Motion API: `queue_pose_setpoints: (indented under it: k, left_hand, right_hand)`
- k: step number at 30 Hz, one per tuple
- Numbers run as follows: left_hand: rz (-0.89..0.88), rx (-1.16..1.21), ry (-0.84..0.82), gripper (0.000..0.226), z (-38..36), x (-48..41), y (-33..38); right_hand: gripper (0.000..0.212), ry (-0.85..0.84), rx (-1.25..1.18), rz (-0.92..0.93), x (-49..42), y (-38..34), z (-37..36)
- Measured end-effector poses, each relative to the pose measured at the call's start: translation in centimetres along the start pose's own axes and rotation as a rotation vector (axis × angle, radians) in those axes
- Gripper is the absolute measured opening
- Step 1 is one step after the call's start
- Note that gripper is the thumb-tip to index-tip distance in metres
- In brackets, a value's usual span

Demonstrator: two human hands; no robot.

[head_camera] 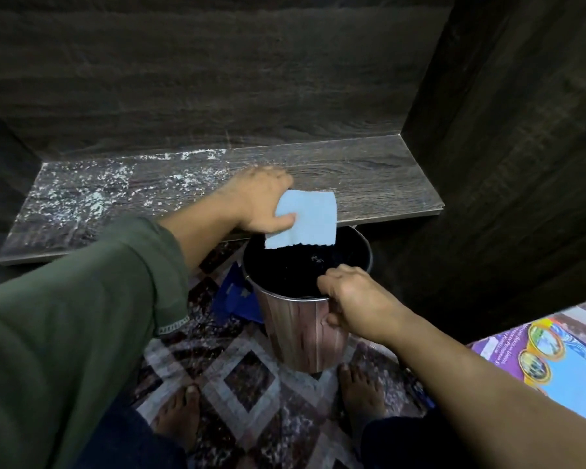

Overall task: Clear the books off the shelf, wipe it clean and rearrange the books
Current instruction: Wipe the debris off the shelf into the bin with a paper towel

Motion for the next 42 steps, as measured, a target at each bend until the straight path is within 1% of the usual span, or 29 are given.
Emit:
queue_pose_setpoints:
  k: [2,4,6,8,9,12,14,16,19,22,24,27,29,33,36,42]
  left_hand:
    - [0.049,0.117,0.05,0.057,-0.7,0.9,-0.5]
    - [0.016,0.179,0.134,0.059,-2.0,1.7,-0.5]
    - [-0.046,0.079,0.165,0.065,-3.1,2.3,-0.1]
    - [-0.012,0.005,0.126,0.072,-3.5,2.3,0.0]
    - [0.006,0.024,0.134,0.074,-3.4,2.2,0.1]
    - [0.032,0.136,0.212,0.062,-2.3,2.0,-0.4]
    - [0.077,0.189,0.279,0.051,-1.5,1.4,-2.4]
    - [0.147,0.213,0.383,0.046,-0.3,0.9,-5.2]
    - [0.223,0.119,0.492,0.04,1.0,0.0,-9.4]
    - [0.228,0.024,0.542,0.037,1.6,-1.0,-11.7]
    - [0.222,-0.024,0.528,0.034,1.2,-1.6,-12.4]
    - [0.222,-0.021,0.447,0.034,0.0,-2.5,-12.6]
    - [0.23,0.042,0.378,0.037,-1.3,-2.6,-12.4]
    - [0.363,0.317,0.279,0.043,-2.4,-2.6,-11.8]
    - [0.386,0.34,0.216,0.045,-2.0,-2.5,-10.8]
    - [0.334,0.409,0.197,0.04,-2.2,-0.2,-8.1]
  right_hand:
    - [0.034,-0.012,-0.018,-0.003,-0.1,-0.1,0.0]
    - [0.036,-0.034,-0.023,0.0,-0.3,-0.3,-0.2]
    - [0.034,-0.047,-0.01,0.006,-0.5,-0.4,-0.3]
    - [0.034,-0.06,0.005,0.006,-0.7,-0.5,-0.3]
    - [0.033,-0.061,0.007,0.005,-0.7,-0.5,-0.4]
    - [0.032,-0.058,-0.004,-0.001,-1.0,-0.6,-0.5]
    - [0.032,-0.063,-0.002,-0.002,-1.3,-0.7,-0.7]
    - [0.031,-0.082,0.017,0.001,-1.7,-0.8,-0.9]
    - [0.032,-0.087,0.015,-0.003,-2.2,-0.9,-1.0]
    - [0.031,-0.101,0.006,-0.011,-2.5,-1.0,-1.0]
    - [0.032,-0.103,-0.001,-0.013,-2.7,-1.0,-1.0]
    - [0.033,-0.09,-0.005,-0.011,-3.0,-1.2,-1.0]
    - [0.033,-0.067,-0.013,-0.007,-3.0,-1.3,-1.1]
    - [0.032,-0.036,-0.001,-0.002,-3.2,-1.8,-1.1]
    - [0.032,-0.04,0.005,-0.001,-3.3,-2.2,-1.1]
    - [0.028,0.001,0.0,0.019,-3.5,-2.9,-1.2]
Point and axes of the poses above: each hand's wrist, its own x-axis away from the middle knuckle, its own z-axis out of the back of the hand, y = z × x, the point moved 3 cm from there along -x, towards the middle knuckle, and after that the axes turned 15 degrees about z, right-handed, at the moved point
